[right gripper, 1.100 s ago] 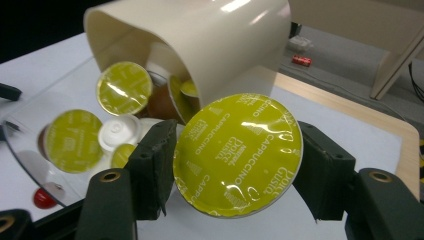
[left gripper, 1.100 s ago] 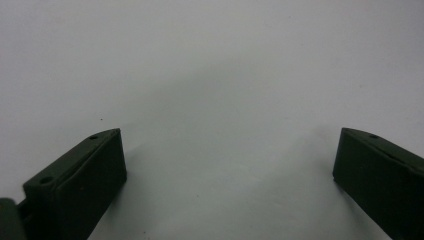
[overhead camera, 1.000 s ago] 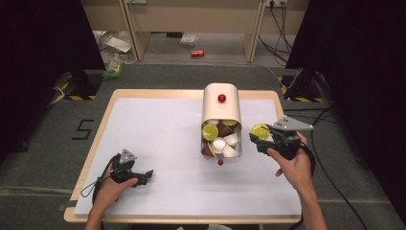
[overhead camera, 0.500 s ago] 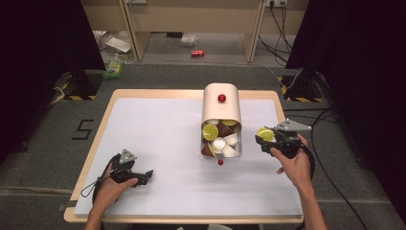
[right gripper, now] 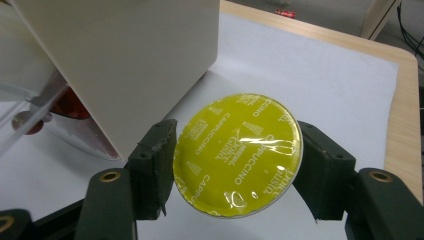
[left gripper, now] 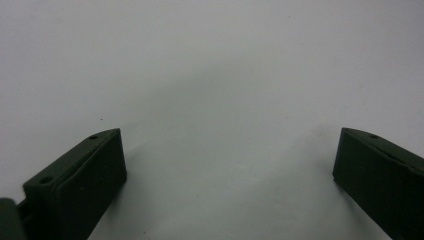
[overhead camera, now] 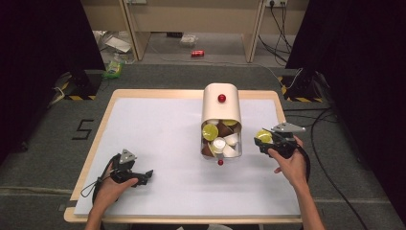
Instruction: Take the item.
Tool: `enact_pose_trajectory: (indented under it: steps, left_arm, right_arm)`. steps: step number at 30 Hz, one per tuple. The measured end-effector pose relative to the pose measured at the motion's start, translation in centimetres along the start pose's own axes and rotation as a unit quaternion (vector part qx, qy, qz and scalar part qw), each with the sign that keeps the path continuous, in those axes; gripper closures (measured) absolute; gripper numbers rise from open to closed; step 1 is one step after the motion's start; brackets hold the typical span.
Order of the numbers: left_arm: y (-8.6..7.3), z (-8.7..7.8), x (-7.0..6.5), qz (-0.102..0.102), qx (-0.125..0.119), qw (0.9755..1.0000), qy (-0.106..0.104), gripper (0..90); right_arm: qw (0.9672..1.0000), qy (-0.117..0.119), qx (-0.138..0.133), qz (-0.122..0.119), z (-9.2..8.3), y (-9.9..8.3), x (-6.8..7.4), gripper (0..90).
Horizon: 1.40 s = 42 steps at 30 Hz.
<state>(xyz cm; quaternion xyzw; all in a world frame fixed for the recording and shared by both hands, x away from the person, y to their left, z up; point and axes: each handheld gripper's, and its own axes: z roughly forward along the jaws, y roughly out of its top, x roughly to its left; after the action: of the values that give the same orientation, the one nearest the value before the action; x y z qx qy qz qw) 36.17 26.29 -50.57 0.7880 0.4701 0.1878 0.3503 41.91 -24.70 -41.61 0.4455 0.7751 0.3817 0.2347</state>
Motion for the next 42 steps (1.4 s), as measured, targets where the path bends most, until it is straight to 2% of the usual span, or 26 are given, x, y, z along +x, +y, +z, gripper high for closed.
enact_pose_trajectory:
  steps: [10, 21, 29, 35, 42]
  left_arm:
    - [0.0, 0.0, 0.0, 0.0, 0.0, 1.0, 0.0, 0.0]
    - [0.0, 0.0, 0.0, 0.0, 0.0, 1.0, 0.0, 0.0]
    - [0.0, 0.0, 0.0, 0.0, 0.0, 1.0, 0.0, 0.0]
    - [0.0, 0.0, 0.0, 0.0, 0.0, 1.0, 0.0, 0.0]
    - [0.0, 0.0, 0.0, 0.0, 0.0, 1.0, 0.0, 0.0]
  right_arm:
    - [0.9998, -0.002, 0.019, -0.004, 1.8, -0.9, -0.1, 39.5]
    - [0.9992, 0.011, 0.039, -0.002, 3.8, -2.1, 0.0, 39.5]
    - [0.9986, 0.022, 0.048, -0.001, 5.2, -2.3, 0.6, 39.4]
    - [0.9983, 0.024, 0.052, 0.007, 5.8, -2.4, 0.8, 39.3]
    - [0.9979, 0.024, 0.059, -0.001, 6.3, -2.7, 0.9, 39.1]
